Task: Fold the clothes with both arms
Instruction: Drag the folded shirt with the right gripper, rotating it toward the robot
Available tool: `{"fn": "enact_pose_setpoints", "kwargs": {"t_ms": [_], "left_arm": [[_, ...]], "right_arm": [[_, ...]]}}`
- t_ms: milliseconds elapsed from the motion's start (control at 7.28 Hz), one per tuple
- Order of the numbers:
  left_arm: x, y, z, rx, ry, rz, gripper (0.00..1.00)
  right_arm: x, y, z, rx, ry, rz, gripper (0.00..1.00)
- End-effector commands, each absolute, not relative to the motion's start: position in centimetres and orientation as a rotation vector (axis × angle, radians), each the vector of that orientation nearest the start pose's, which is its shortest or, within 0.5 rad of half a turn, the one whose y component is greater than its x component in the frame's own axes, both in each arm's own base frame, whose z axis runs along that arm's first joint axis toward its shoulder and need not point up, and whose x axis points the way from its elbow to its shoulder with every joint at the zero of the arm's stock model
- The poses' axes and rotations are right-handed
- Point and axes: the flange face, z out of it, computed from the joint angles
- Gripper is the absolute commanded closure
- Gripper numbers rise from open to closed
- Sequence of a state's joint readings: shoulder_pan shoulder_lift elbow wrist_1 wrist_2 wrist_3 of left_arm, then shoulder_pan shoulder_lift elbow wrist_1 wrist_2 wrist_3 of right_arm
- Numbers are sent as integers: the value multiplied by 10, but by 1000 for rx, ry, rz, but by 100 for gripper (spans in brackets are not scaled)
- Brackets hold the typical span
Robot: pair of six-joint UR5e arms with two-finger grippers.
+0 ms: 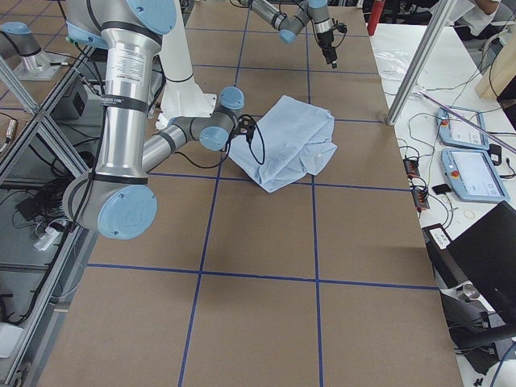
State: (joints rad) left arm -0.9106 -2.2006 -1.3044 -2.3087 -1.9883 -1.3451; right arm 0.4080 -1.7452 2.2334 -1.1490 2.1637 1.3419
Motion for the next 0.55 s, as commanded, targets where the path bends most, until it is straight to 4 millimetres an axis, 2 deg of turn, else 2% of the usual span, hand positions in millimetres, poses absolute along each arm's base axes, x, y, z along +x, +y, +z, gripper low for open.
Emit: {"fn": "enact_pose_setpoints", "kwargs": {"t_ms": [0,137,275,412], "left_arm": [[375,-633,320,271,1132,-370,2],[377,-628,316,272,1142,-362,1],[392,-613,303,265,1165,-337,1],[420,-584,286,224,1195,-321,1]], "right_arm": [[-358,-154,338,-378,-1018,-194,83],[-363,-152,329,-390,-1031,-175,1],[-368,-176,315,-331,-1076,-129,0],[-369,-213,299,-235,-1125,-50,0]]}}
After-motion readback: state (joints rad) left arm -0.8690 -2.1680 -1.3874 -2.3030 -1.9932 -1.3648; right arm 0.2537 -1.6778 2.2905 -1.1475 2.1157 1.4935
